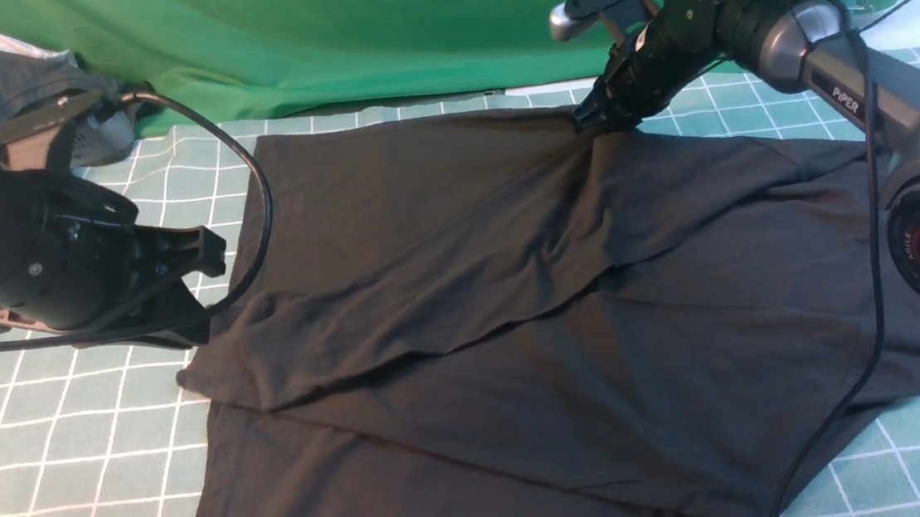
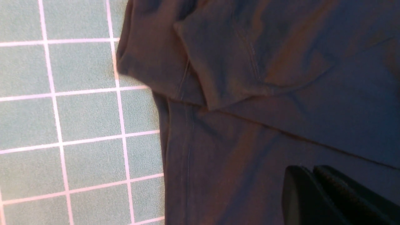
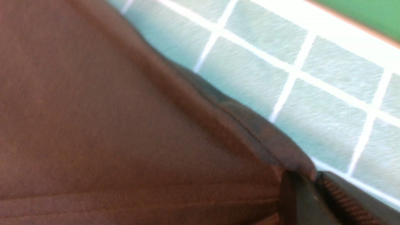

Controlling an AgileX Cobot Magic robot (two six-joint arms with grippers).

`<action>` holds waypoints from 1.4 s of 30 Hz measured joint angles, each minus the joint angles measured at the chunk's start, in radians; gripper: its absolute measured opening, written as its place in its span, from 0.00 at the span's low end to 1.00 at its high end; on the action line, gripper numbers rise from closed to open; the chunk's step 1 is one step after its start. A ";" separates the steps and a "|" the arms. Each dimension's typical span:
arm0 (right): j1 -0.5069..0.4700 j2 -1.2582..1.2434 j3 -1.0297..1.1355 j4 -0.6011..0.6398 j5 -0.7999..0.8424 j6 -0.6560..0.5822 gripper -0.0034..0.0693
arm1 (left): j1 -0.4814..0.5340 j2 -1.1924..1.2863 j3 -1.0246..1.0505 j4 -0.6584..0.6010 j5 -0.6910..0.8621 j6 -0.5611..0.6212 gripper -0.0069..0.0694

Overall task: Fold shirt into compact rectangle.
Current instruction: 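Grasp the near edge of the shirt at its hem and shoulder corners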

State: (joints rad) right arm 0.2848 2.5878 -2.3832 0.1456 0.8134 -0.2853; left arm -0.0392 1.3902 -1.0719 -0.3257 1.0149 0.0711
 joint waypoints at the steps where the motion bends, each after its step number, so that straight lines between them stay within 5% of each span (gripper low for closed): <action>1: -0.002 0.000 0.000 0.000 -0.004 0.002 0.16 | 0.000 0.000 0.000 0.000 0.000 0.000 0.10; 6: -0.004 0.000 0.000 -0.001 -0.022 0.008 0.33 | 0.000 0.000 0.000 0.001 0.000 0.000 0.10; 8: -0.004 -0.001 0.000 -0.013 -0.026 0.009 0.51 | 0.000 0.000 0.000 0.004 0.001 0.000 0.10; 11: -0.004 -0.015 0.000 -0.046 0.002 0.021 0.59 | 0.000 0.000 0.000 0.023 0.002 -0.003 0.10; 15: -0.004 -0.119 -0.008 -0.167 0.176 0.088 0.48 | 0.000 0.000 0.000 0.074 0.054 -0.030 0.10; 21: -0.032 -0.363 -0.004 -0.163 0.376 0.099 0.11 | -0.018 -0.005 0.040 0.137 0.128 -0.071 0.10; 30: -0.054 -0.781 0.393 -0.007 0.398 0.044 0.07 | -0.276 -0.029 0.375 0.229 0.005 -0.288 0.10; 37: -0.054 -1.073 0.810 0.002 0.397 -0.001 0.07 | -0.289 -0.053 0.397 0.239 -0.043 -0.313 0.10; 42: -0.041 -1.199 1.173 0.143 0.367 -0.040 0.13 | -0.289 -0.098 0.397 0.243 -0.113 -0.322 0.10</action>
State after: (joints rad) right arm 0.2434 1.3890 -1.2105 0.2884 1.1800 -0.3250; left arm -0.3285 1.2919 -0.6747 -0.0825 0.9018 -0.2508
